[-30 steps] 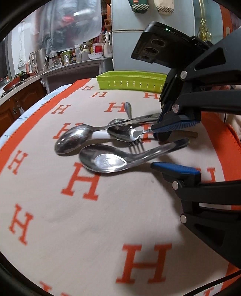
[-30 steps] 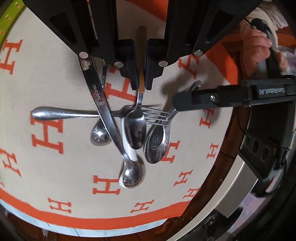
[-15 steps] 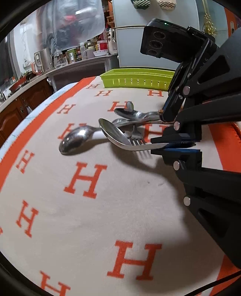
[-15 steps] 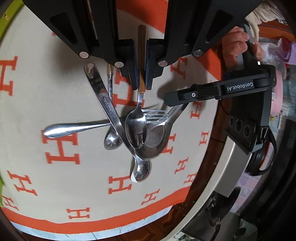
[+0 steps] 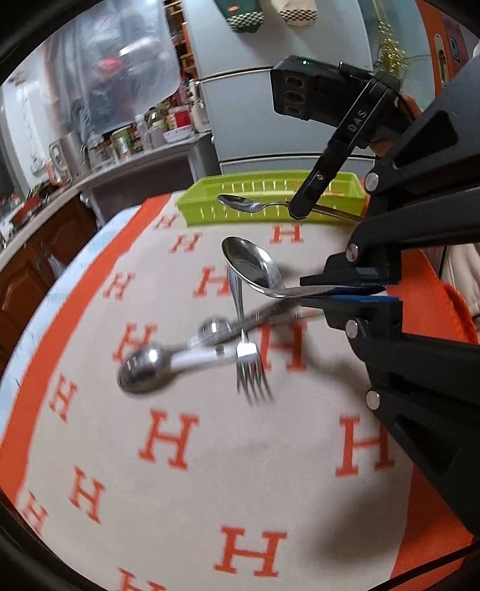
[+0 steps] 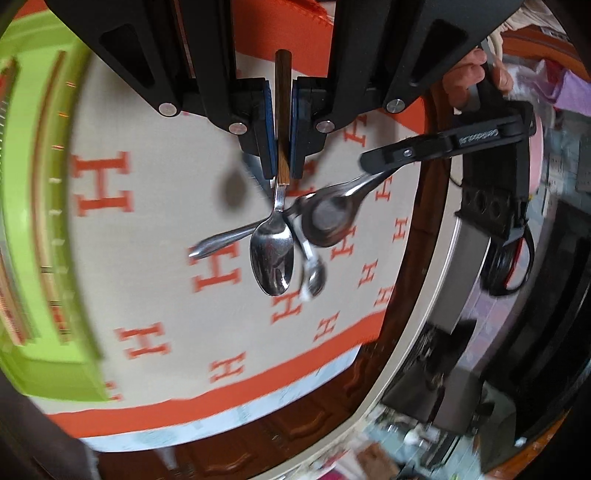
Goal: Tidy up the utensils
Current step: 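Carry both spoons over the green tray and lower them in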
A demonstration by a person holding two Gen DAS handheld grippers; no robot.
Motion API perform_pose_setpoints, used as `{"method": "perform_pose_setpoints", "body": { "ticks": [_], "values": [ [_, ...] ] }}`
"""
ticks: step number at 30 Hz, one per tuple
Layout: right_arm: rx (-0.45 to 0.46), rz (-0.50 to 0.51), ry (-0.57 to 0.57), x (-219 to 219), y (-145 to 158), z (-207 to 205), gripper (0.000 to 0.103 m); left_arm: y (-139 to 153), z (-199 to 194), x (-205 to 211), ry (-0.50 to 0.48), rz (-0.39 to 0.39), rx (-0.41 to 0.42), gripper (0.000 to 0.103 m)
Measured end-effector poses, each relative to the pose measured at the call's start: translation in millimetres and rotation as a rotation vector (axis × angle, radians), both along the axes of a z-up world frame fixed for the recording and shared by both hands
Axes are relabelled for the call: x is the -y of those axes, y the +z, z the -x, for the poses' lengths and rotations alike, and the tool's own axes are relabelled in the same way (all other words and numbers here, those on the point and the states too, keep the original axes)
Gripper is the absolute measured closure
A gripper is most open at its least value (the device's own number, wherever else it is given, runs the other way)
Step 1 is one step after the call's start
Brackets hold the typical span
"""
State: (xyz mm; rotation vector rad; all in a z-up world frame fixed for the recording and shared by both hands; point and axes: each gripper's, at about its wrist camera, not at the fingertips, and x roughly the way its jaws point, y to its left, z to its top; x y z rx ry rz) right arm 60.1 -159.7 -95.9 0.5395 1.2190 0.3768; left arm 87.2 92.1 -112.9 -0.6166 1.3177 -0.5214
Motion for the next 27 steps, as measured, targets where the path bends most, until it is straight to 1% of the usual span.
{"method": "perform_pose_setpoints", "body": {
  "ticks": [4,7,8,9,12,13,15,17,18,19,22,25,27],
  "values": [
    [0.031,0.069,-0.088,47,17,11,0.096,17,-7,31,-0.041,0.019,0.026,0.103],
    [0.048,0.185,-0.152,85,26,21,0.096,29,-15,68,-0.079,0.032,0.042,0.103],
    [0.051,0.243,-0.177,98,28,23,0.096,31,-15,76,-0.095,0.034,0.048,0.103],
    [0.053,0.299,-0.194,109,30,25,0.096,35,-19,94,-0.126,0.034,0.064,0.103],
    [0.047,0.436,-0.201,131,28,29,0.096,42,-24,132,-0.178,0.010,0.093,0.103],
    [0.040,0.505,-0.191,137,26,29,0.096,43,-26,144,-0.192,0.000,0.098,0.103],
    [0.025,0.586,-0.178,144,21,30,0.096,43,-30,171,-0.217,-0.024,0.107,0.103],
    [0.004,0.636,-0.151,149,12,29,0.096,41,-32,188,-0.224,-0.046,0.111,0.103],
    [-0.011,0.637,-0.138,152,8,29,0.095,39,-34,198,-0.224,-0.059,0.110,0.103],
    [-0.020,0.616,-0.142,154,5,30,0.094,37,-35,203,-0.220,-0.070,0.109,0.103],
    [-0.019,0.528,-0.184,163,2,32,0.090,32,-34,214,-0.202,-0.113,0.117,0.103],
    [0.013,0.453,-0.256,174,8,41,0.089,25,-33,224,-0.171,-0.166,0.121,0.103],
    [0.044,0.418,-0.303,181,17,50,0.089,18,-35,232,-0.156,-0.195,0.115,0.103]
  ]
}}
